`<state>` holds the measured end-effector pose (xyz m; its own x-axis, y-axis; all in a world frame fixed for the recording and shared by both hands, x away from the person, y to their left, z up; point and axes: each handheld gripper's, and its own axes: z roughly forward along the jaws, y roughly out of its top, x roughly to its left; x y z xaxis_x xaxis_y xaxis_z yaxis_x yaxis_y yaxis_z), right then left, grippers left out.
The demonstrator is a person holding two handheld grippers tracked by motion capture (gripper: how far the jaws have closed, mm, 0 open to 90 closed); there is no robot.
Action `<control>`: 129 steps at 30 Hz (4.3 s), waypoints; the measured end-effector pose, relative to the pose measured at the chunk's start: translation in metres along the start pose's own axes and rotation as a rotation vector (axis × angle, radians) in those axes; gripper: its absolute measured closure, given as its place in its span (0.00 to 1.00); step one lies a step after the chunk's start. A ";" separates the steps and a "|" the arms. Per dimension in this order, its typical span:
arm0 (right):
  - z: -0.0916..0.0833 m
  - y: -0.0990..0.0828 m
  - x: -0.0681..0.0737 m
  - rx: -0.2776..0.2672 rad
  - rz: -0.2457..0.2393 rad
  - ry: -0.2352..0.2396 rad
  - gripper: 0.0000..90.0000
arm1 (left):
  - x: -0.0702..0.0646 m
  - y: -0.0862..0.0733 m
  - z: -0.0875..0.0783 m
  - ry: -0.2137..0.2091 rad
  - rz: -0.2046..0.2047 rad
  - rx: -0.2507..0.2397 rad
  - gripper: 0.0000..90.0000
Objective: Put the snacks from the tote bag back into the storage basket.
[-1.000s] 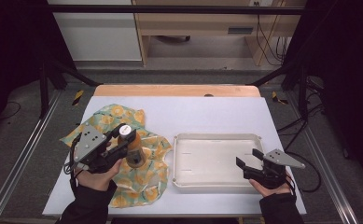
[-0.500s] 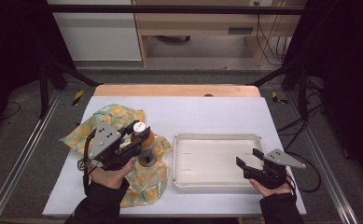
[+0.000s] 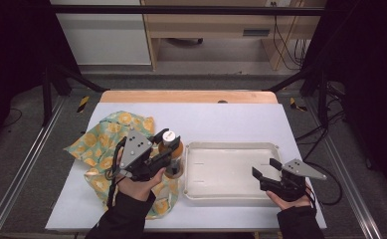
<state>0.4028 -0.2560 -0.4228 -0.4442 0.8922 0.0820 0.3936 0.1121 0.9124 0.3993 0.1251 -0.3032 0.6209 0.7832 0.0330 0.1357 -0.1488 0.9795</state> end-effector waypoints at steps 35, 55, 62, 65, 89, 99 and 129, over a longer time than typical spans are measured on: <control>0.002 -0.001 0.001 0.004 -0.002 0.007 0.30 | -0.044 -0.036 0.047 -0.065 0.005 0.040 0.65; 0.002 -0.002 0.001 0.008 -0.003 0.009 0.30 | -0.050 -0.064 0.054 -0.065 -0.017 0.075 0.65; 0.002 -0.002 0.001 0.007 -0.002 0.009 0.30 | -0.052 -0.072 0.057 -0.058 -0.010 0.093 0.65; 0.003 -0.002 0.001 0.009 -0.002 0.009 0.30 | -0.052 -0.076 0.058 -0.061 -0.016 0.100 0.65; 0.003 -0.002 0.001 0.008 -0.002 0.003 0.30 | -0.050 -0.051 0.034 -0.052 0.036 0.013 0.46; 0.002 -0.002 0.001 0.006 -0.001 -0.001 0.29 | -0.024 -0.040 0.023 -0.065 0.025 0.045 0.38; -0.001 -0.003 -0.006 -0.006 -0.022 -0.026 0.28 | 0.057 -0.089 -0.036 0.057 0.000 0.140 0.32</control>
<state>0.4031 -0.2624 -0.4256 -0.4321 0.9004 0.0513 0.3790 0.1296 0.9163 0.3948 0.2050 -0.3809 0.5766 0.8156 0.0478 0.2451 -0.2285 0.9422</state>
